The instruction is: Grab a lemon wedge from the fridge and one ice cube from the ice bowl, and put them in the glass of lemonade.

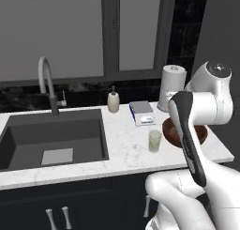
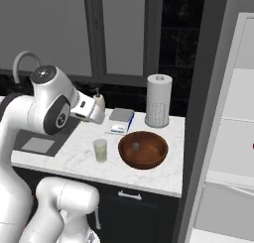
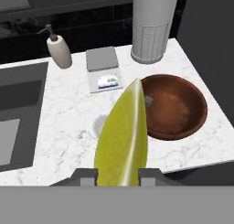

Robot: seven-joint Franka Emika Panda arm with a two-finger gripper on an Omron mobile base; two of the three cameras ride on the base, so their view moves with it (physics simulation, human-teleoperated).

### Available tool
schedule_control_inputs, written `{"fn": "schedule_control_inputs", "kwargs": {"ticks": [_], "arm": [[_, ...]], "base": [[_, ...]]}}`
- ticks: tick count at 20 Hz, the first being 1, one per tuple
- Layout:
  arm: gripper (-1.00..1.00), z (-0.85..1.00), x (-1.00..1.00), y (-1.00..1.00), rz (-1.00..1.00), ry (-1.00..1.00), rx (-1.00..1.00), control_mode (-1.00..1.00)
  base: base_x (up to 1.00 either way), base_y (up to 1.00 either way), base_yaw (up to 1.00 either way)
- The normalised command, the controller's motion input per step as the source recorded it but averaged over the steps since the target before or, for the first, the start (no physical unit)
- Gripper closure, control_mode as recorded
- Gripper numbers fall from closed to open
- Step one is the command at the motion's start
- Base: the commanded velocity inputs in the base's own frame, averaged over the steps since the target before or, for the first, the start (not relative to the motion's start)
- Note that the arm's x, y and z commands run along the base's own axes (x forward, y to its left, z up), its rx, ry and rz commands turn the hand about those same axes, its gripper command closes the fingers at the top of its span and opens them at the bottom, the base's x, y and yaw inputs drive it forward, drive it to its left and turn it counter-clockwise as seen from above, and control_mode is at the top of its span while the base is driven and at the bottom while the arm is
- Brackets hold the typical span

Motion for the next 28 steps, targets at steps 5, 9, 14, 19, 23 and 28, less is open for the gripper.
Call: {"fn": "schedule_control_inputs", "kwargs": {"ticks": [5,9,14,19,23,28], "arm": [[1.0,-0.68,0.39,0.13,0.0,0.15,0.0,-1.0],[1.0,-0.79,0.33,0.13,0.0,0.18,0.0,-1.0],[1.0,-0.59,0.39,0.01,0.0,0.02,0.0,-1.0],[1.0,-0.21,0.32,0.0,0.0,0.0,0.0,-1.0],[1.0,-0.19,0.24,0.0,0.0,-0.01,-0.01,-1.0],[1.0,-0.17,0.27,0.0,0.0,-0.01,-0.02,-1.0]], "base": [[0.0,0.0,0.0],[0.0,0.0,0.0],[0.0,0.0,0.0],[0.0,0.0,0.0],[0.0,0.0,0.0],[0.0,0.0,0.0]]}}
